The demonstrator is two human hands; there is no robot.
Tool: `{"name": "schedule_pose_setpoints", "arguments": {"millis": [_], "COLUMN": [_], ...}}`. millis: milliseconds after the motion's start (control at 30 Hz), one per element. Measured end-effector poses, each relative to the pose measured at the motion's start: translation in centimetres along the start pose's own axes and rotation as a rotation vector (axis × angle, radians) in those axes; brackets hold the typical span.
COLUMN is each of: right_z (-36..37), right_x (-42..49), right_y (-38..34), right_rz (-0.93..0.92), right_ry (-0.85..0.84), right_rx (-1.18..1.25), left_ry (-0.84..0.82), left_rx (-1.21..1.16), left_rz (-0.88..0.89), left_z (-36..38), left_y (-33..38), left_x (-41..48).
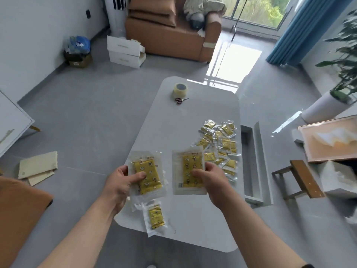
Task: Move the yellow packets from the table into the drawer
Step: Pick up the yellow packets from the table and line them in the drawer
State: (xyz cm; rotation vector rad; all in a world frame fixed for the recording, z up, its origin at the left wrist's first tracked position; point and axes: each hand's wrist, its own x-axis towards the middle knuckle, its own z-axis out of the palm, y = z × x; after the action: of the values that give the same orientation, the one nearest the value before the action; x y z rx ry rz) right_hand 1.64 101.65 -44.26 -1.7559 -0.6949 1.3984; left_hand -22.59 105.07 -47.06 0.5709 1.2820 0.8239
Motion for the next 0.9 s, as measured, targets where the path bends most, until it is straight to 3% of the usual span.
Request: {"name": "schedule_pose_setpoints", "arguments": {"millis": [400,900], "right_z": [-10.6,-32.3], "right_x": [-16.9,-39.8], "right_y": [-1.4,8.5], "right_rz": [-0.057,-0.184], "right_ry": [0.104,0.366], "right_rx": [0.263,0.383], "left_ry": [-0.239,-0.557], "left_rx": [0.151,0.308], "left_rz": [0.094,0.09], "left_z": [9.0,26.4], "left_y": [1.6,-8.7], "left_x": [-15.0,-35.1]}}
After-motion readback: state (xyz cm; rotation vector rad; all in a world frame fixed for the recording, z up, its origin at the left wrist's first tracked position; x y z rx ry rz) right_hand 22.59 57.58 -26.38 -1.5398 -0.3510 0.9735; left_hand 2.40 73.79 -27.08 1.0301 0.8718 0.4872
